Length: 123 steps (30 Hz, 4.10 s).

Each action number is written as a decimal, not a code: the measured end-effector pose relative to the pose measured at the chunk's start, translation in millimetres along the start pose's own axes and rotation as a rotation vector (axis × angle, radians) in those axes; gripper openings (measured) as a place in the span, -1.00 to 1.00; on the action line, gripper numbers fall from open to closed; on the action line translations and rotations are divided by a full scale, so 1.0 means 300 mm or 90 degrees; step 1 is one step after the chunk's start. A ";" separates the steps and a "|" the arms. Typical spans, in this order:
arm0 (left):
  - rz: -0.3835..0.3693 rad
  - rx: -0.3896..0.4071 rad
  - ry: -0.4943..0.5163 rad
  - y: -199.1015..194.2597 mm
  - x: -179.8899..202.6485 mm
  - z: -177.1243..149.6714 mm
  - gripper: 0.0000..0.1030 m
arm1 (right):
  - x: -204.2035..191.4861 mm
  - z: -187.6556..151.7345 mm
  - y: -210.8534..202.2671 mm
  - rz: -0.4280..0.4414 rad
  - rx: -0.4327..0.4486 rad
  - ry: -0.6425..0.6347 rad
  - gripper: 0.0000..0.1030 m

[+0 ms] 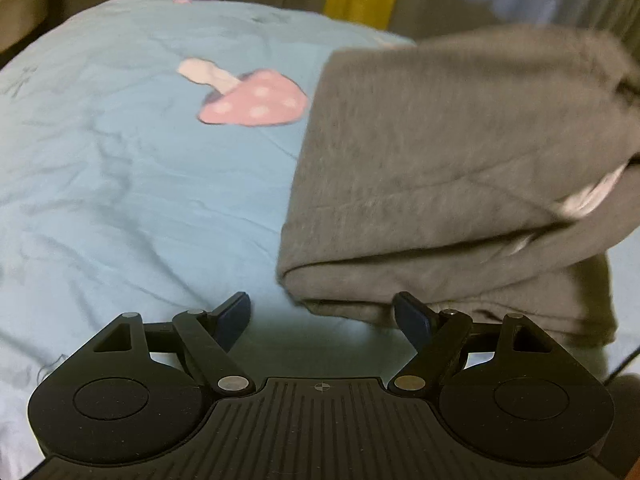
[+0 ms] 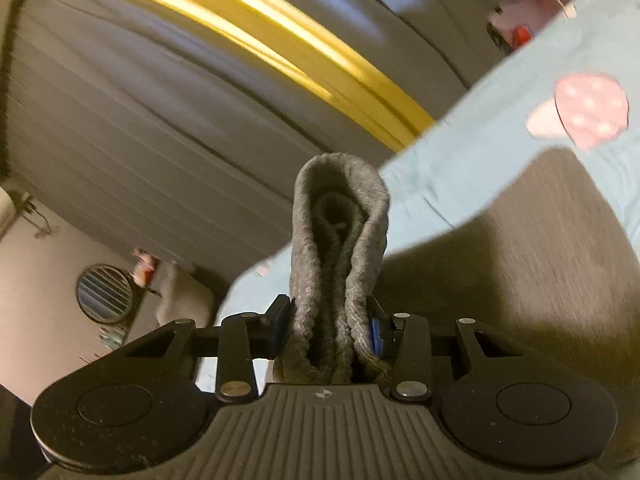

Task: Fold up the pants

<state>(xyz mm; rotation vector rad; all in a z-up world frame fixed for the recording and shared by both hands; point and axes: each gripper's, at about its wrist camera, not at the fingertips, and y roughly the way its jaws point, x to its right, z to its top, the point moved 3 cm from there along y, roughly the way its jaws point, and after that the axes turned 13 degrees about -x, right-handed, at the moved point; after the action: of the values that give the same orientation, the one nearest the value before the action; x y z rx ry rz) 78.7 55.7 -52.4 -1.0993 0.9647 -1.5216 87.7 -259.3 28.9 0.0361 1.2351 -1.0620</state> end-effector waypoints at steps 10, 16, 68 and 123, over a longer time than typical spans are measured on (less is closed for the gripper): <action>-0.101 0.013 -0.125 0.032 -0.073 0.001 -0.59 | 0.076 0.020 -0.142 -0.050 0.033 -0.007 -0.27; -0.118 0.032 -0.114 0.001 -0.065 -0.009 -0.64 | 0.205 -0.009 -0.156 -0.102 0.022 0.026 -0.26; -0.221 0.159 0.037 0.030 0.228 0.574 -0.23 | 0.319 0.222 -0.048 -0.102 -0.003 -0.068 0.12; 0.047 0.223 0.134 -0.301 0.365 -0.209 0.98 | -0.144 -0.430 -0.394 -0.435 0.163 -0.338 0.92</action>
<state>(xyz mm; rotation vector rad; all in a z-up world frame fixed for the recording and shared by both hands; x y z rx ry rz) -16.2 -30.4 35.2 -0.6599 0.8271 -1.6915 -84.5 -226.6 71.0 -0.4733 0.6185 -1.6814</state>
